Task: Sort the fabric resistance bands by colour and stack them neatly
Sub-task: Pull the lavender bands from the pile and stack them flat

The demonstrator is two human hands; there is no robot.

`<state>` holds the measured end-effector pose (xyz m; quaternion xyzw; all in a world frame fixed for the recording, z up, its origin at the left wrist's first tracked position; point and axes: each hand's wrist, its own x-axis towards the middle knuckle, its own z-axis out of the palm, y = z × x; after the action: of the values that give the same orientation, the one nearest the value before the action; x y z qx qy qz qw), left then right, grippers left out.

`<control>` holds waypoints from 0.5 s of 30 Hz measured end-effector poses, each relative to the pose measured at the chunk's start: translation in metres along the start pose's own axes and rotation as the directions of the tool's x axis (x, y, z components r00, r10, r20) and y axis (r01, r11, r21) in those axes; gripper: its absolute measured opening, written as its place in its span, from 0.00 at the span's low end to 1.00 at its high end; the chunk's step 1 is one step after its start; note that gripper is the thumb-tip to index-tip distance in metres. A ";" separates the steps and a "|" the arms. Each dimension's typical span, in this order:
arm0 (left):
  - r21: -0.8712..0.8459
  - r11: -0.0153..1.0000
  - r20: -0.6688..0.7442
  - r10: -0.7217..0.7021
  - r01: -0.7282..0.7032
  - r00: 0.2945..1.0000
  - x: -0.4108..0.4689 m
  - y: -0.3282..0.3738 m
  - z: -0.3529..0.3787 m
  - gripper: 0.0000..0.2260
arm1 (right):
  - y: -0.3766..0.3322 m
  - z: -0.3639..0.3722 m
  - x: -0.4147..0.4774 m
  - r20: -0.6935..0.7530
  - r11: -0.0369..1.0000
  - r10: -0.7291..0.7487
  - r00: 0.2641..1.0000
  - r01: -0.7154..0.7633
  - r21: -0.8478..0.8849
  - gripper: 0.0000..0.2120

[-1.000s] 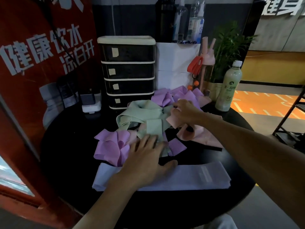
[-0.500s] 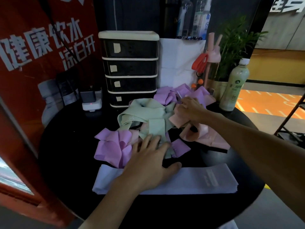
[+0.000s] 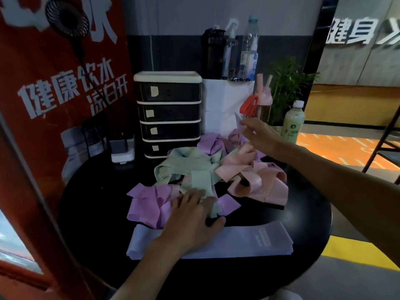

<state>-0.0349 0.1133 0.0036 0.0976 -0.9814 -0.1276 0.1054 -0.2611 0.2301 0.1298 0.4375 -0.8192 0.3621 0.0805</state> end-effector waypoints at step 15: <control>-0.305 0.935 -0.458 0.022 -0.180 0.889 0.004 0.020 -0.062 0.12 | -0.090 -0.051 -0.028 -0.048 0.756 0.189 0.981 -0.114 0.644 0.21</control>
<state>-0.0280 0.1168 0.0682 0.0528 -0.8975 -0.2629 0.3501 -0.1836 0.2508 0.2012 0.3501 -0.6744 0.6476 -0.0574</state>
